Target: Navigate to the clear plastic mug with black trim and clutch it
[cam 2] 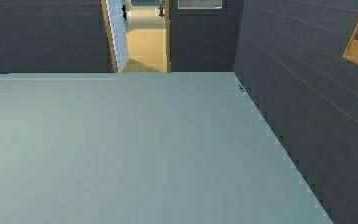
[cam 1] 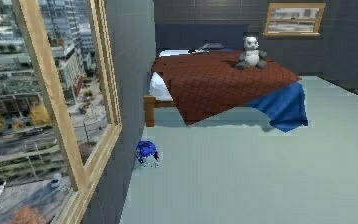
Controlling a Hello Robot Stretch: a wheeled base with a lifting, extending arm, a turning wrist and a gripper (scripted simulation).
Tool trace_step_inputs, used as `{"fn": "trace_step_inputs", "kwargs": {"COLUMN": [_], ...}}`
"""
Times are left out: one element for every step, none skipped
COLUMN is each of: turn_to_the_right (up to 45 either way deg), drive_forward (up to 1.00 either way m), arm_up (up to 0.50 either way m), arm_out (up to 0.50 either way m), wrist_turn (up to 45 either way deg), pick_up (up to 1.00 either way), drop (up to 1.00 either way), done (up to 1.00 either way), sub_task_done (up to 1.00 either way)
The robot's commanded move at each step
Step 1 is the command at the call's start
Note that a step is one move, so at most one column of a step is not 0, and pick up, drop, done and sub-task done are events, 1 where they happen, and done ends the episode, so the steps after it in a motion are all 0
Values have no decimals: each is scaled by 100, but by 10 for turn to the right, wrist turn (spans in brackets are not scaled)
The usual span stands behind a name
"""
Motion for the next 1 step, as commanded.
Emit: {"fn": "trace_step_inputs", "kwargs": {"turn_to_the_right": [0], "drive_forward": [10], "arm_up": [0], "arm_out": [0], "wrist_turn": [0], "pick_up": [0], "drop": [0], "done": [0], "sub_task_done": [0]}}
